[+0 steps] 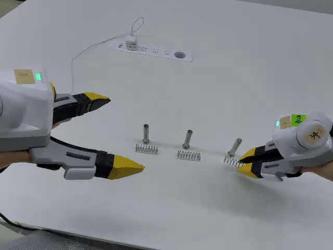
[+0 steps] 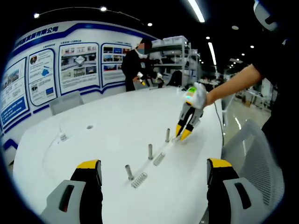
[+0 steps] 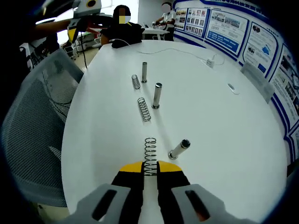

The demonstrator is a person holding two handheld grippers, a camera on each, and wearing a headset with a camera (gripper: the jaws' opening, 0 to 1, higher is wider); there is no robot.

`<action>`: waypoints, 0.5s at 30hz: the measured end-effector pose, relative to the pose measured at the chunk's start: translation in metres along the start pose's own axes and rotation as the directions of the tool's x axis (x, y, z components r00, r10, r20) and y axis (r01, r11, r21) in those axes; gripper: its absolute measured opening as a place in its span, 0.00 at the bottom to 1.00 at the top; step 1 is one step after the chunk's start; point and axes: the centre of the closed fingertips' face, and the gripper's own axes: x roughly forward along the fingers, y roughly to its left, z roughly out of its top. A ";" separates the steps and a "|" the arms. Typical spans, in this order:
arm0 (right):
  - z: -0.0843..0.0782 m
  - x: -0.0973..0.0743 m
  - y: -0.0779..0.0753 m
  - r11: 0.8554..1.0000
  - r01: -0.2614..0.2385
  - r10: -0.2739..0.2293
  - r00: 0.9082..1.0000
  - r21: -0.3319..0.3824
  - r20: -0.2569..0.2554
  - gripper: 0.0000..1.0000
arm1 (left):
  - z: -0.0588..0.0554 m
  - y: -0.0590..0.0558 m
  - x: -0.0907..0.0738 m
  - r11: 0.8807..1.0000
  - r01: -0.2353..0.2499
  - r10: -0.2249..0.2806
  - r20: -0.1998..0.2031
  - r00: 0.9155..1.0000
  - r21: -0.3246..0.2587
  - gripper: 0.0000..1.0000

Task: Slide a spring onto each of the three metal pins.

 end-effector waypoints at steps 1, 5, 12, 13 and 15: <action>0.002 -0.002 0.000 1.000 0.003 -0.003 1.000 -0.003 0.002 0.11 | 0.002 -0.001 0.001 1.000 0.004 -0.004 0.009 1.000 0.000 0.95; 0.011 -0.014 0.001 1.000 0.010 -0.010 1.000 -0.018 0.013 0.10 | 0.006 -0.002 0.004 1.000 0.015 -0.015 0.018 1.000 0.005 0.95; 0.032 -0.031 0.010 0.999 -0.005 0.008 0.999 -0.048 0.050 0.10 | 0.026 -0.011 0.010 0.998 0.064 -0.062 0.083 0.995 -0.018 0.92; 0.037 -0.034 0.012 0.998 -0.010 0.013 0.998 -0.058 0.055 0.10 | 0.028 -0.011 0.012 0.997 0.069 -0.068 0.085 0.994 -0.014 0.91; 0.045 -0.039 0.016 0.997 -0.013 0.018 0.997 -0.073 0.069 0.10 | 0.030 -0.015 0.015 0.996 0.084 -0.083 0.081 0.993 -0.002 0.90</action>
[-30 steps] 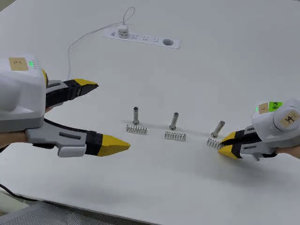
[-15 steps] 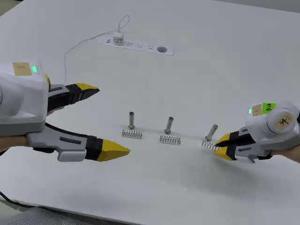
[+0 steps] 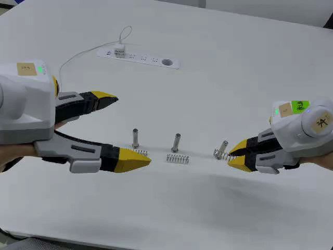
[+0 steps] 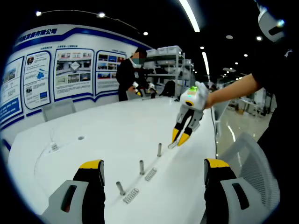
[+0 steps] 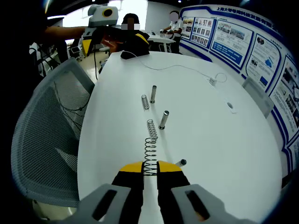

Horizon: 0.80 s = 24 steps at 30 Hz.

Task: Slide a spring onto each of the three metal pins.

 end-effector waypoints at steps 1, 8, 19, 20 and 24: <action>0.004 -0.002 0.001 1.000 -0.001 0.001 1.000 -0.008 0.006 0.10 | 0.000 -0.002 0.001 1.000 0.008 -0.008 -0.004 1.000 0.005 0.89; 0.037 -0.010 0.016 0.997 -0.017 0.021 0.999 -0.080 0.048 0.10 | -0.001 -0.017 0.013 0.997 0.061 -0.060 -0.023 0.998 0.040 0.86; 0.068 -0.005 0.045 0.976 -0.062 0.074 0.996 -0.209 0.051 0.10 | -0.011 -0.044 0.025 0.986 0.160 -0.158 -0.056 0.986 0.039 0.77; 0.070 -0.004 0.048 0.974 -0.068 0.081 0.995 -0.218 0.052 0.10 | -0.013 -0.047 0.026 0.984 0.171 -0.168 -0.063 0.984 0.040 0.76; 0.075 -0.003 0.052 0.964 -0.075 0.087 0.996 -0.256 0.037 0.10 | -0.015 -0.055 0.030 0.977 0.203 -0.198 -0.074 0.977 0.065 0.71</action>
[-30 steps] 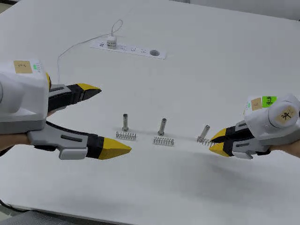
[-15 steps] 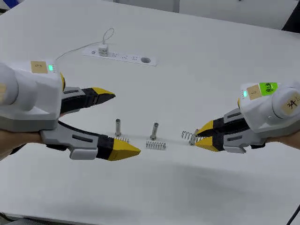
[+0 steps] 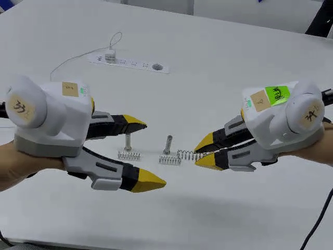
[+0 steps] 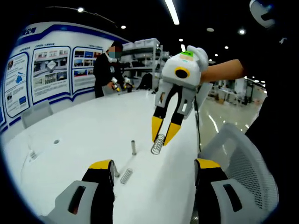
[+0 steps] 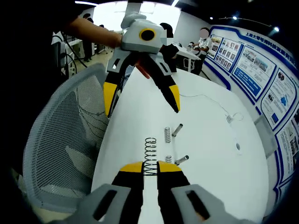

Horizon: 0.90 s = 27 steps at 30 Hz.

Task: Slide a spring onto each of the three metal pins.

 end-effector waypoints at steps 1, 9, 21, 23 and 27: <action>0.001 0.000 0.000 1.000 -0.001 0.001 1.000 -0.009 -0.003 0.10 | 0.000 -0.002 0.002 1.000 0.011 -0.011 0.001 1.000 0.002 0.69; 0.012 0.001 0.006 0.997 -0.023 0.022 1.000 -0.069 -0.006 0.10 | 0.005 -0.011 0.014 0.997 0.071 -0.071 0.025 0.997 -0.007 0.53; 0.020 0.002 0.007 0.994 -0.028 0.028 1.000 -0.101 -0.002 0.10 | 0.001 -0.014 0.023 0.995 0.090 -0.089 -0.008 0.996 0.038 0.34; 0.021 0.002 0.008 0.994 -0.030 0.030 1.000 -0.105 -0.001 0.10 | 0.001 -0.014 0.024 0.995 0.091 -0.091 -0.009 0.996 0.041 0.31; 0.021 0.004 0.010 0.994 -0.033 0.033 0.999 -0.109 0.001 0.10 | 0.001 -0.012 0.025 0.995 0.087 -0.086 -0.023 0.996 0.059 0.26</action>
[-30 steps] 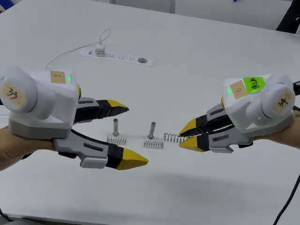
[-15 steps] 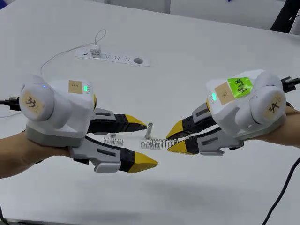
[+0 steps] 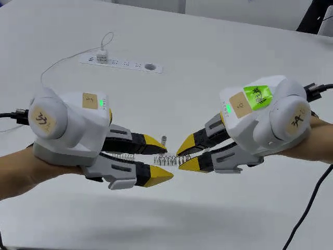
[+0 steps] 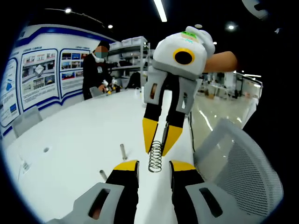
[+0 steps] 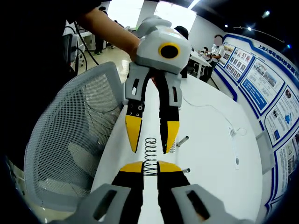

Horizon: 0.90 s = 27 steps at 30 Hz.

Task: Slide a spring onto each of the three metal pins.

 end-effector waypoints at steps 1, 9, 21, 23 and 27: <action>0.000 0.000 0.000 1.000 0.000 0.000 1.000 0.003 0.002 0.10 | 0.001 0.000 0.000 1.000 0.002 -0.002 0.000 1.000 0.003 0.25; 0.001 0.002 0.001 1.000 -0.003 0.003 1.000 0.009 0.012 0.10 | 0.004 0.001 0.001 1.000 0.002 -0.002 0.000 1.000 0.015 0.17; 0.004 0.001 -0.005 0.999 0.006 -0.007 0.999 0.033 0.036 0.10 | 0.006 0.003 0.001 0.994 0.005 -0.003 -0.013 1.000 0.109 0.10; 0.005 0.000 -0.007 0.999 0.013 -0.015 0.999 0.029 0.042 0.11 | 0.007 0.005 0.001 0.991 -0.003 0.005 -0.011 1.000 0.137 0.10; 0.007 -0.001 -0.010 0.999 0.029 -0.030 0.998 0.028 0.056 0.11 | 0.009 0.008 -0.001 0.990 -0.004 0.004 -0.005 1.000 0.142 0.10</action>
